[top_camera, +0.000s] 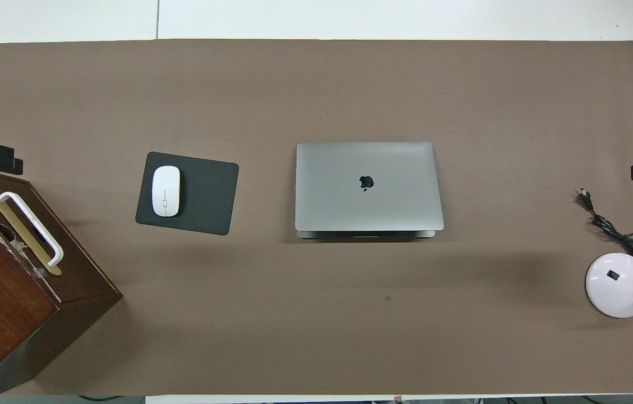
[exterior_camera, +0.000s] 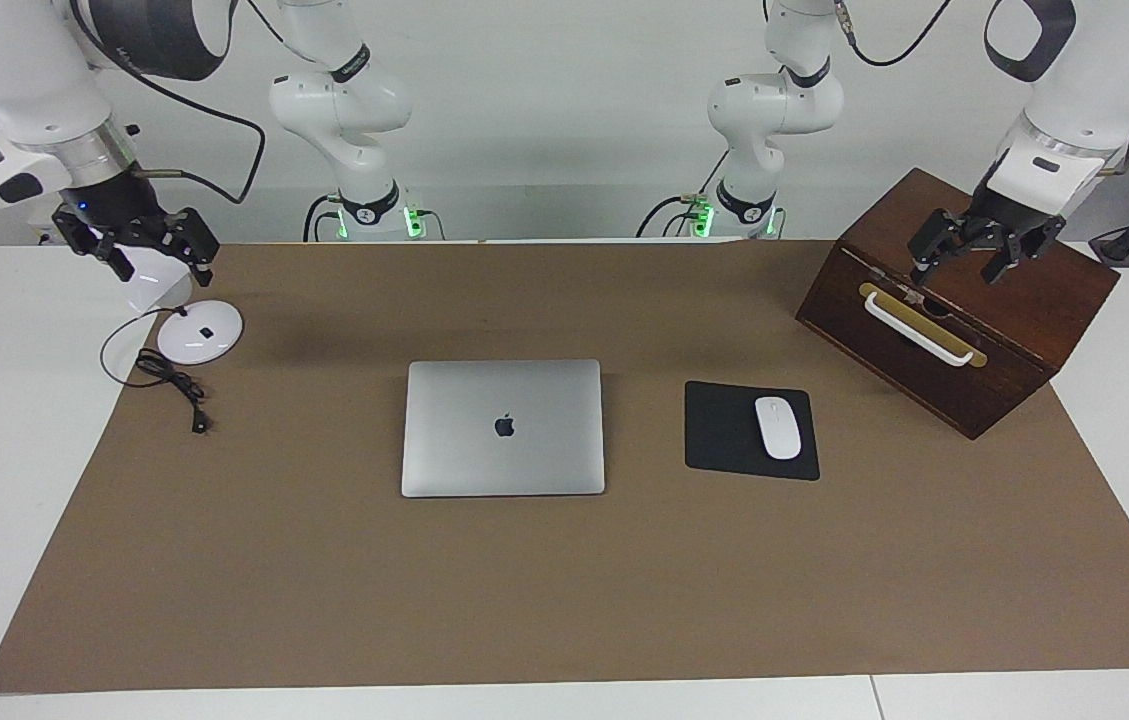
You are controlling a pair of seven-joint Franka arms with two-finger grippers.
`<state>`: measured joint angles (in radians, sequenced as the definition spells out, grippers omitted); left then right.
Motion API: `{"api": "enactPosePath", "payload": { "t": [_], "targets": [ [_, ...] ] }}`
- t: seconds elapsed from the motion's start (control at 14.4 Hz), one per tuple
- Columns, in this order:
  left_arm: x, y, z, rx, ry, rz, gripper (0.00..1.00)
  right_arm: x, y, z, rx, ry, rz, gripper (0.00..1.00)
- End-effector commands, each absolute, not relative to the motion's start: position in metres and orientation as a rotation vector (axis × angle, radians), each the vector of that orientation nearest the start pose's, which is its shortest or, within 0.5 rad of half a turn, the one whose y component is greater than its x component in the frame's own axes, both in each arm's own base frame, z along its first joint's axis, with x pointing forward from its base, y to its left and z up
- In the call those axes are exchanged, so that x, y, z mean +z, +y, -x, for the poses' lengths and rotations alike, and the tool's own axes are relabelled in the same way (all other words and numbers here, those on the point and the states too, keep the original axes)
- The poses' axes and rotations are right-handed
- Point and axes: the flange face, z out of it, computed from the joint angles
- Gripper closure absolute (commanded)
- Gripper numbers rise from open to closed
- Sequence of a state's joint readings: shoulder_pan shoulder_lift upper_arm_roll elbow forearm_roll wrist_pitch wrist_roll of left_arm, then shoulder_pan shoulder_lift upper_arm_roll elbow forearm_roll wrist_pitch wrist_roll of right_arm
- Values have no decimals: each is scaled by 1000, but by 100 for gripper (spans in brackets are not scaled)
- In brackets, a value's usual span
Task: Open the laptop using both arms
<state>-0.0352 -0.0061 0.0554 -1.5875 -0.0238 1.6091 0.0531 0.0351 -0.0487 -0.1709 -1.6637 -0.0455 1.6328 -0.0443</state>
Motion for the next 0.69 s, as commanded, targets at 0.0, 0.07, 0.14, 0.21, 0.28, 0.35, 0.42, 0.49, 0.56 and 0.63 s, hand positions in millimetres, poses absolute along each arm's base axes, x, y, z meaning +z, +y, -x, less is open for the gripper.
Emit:
{"api": "enactPosePath", "payload": {
  "t": [0.0,0.07,0.14,0.21,0.28,0.35,0.42,0.49,0.56,0.63],
  "targets": [
    [626,10,-552,-63,38,3151,8,612,-86,-534,-52,89,3186,0],
    [625,10,-552,-61,36,3152,35,612,-86,-534,-49,91,3185,0],
    [626,10,-552,-63,36,3153,85,612,-86,-534,-52,94,3185,0],
    [626,10,-552,-64,36,3156,100,612,-85,-534,-52,94,3184,0],
    [626,10,-553,-61,26,3156,100,612,-86,-534,-52,94,3184,0],
    [626,10,-553,-64,26,3156,100,612,-86,-534,-52,89,3184,0],
    [626,10,-552,-61,24,3156,100,612,-86,-534,-52,89,3184,0],
    [626,10,-553,-64,23,3156,100,612,-86,-534,-52,91,3184,0],
    [626,10,-553,-64,23,3158,100,612,-86,-534,-54,91,3184,0],
    [626,10,-553,-64,23,3158,100,612,-86,-535,-64,94,3183,0]
  ]
}}
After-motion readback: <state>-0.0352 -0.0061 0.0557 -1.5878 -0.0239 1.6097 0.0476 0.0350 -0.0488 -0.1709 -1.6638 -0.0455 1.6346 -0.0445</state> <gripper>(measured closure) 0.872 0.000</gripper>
